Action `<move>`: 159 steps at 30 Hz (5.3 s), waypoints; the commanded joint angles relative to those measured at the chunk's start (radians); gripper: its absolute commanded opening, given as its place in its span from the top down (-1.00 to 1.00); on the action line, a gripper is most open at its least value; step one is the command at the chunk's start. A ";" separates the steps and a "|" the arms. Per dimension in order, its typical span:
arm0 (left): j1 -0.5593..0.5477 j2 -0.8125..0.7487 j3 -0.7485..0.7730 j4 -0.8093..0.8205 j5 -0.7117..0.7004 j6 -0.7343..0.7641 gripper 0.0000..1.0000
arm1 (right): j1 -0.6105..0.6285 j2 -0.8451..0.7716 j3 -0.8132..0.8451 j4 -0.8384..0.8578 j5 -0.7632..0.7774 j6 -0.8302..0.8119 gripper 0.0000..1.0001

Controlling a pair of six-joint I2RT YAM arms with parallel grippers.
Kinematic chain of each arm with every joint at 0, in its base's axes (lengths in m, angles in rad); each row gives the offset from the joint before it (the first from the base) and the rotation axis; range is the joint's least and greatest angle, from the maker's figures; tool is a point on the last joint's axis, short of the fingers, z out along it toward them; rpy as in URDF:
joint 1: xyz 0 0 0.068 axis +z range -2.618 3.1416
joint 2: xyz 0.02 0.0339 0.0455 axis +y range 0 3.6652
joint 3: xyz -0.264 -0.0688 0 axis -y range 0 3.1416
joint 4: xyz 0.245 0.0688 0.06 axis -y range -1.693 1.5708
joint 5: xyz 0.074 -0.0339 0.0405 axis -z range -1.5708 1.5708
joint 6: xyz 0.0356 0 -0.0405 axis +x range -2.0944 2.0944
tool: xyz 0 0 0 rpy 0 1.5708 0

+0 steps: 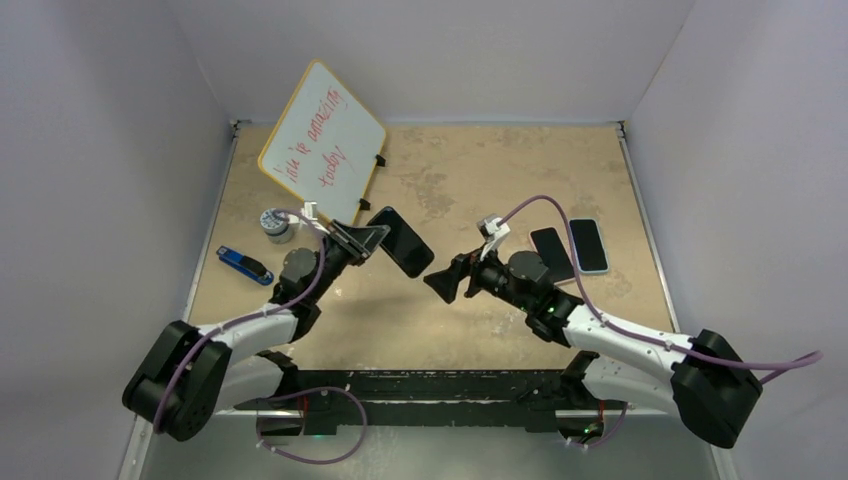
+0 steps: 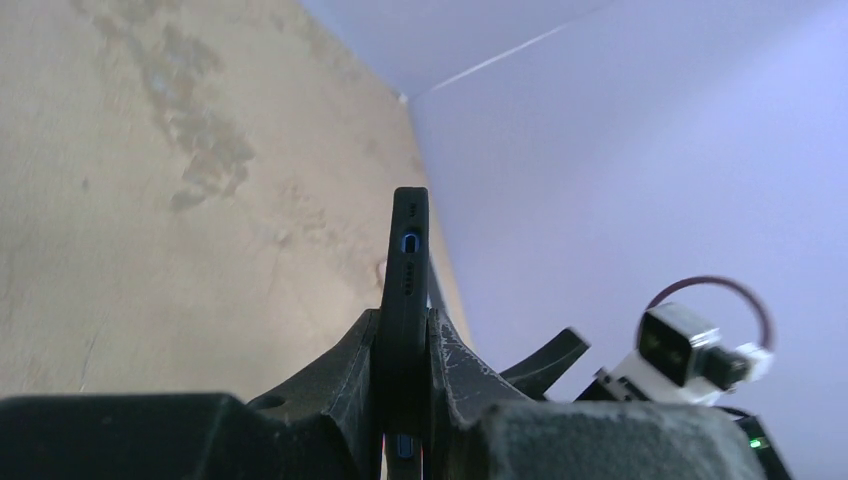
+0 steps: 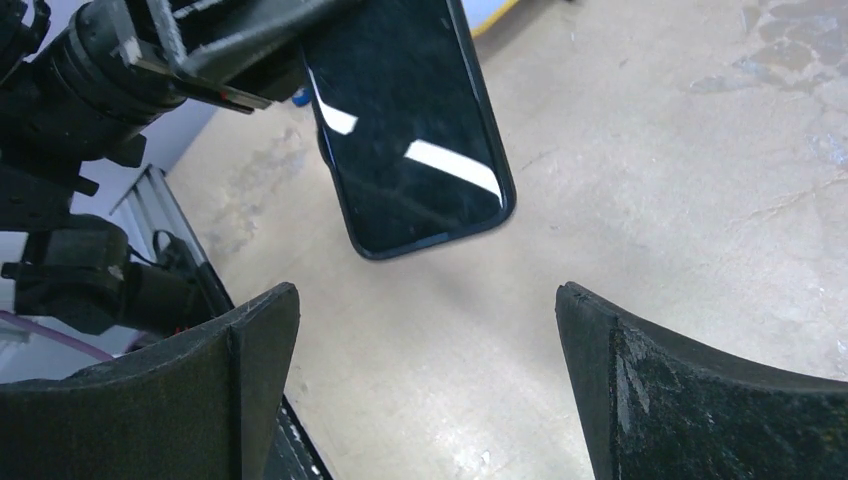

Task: Take the phone out of the phone case
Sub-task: Pick up the phone at the center of the board, then remove the phone case from the phone.

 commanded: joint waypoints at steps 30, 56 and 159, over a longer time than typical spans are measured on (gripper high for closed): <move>0.033 -0.342 -0.160 0.312 -0.074 -0.302 1.00 | 0.030 0.339 -0.004 0.957 -0.356 0.141 -0.31; 0.032 -0.253 -0.081 0.239 0.092 -0.331 1.00 | 0.033 0.428 -0.006 1.100 -0.451 -0.145 1.00; 0.067 -0.207 0.289 -0.025 0.704 0.290 1.00 | 0.030 -0.041 0.038 0.167 -0.533 -0.509 -0.03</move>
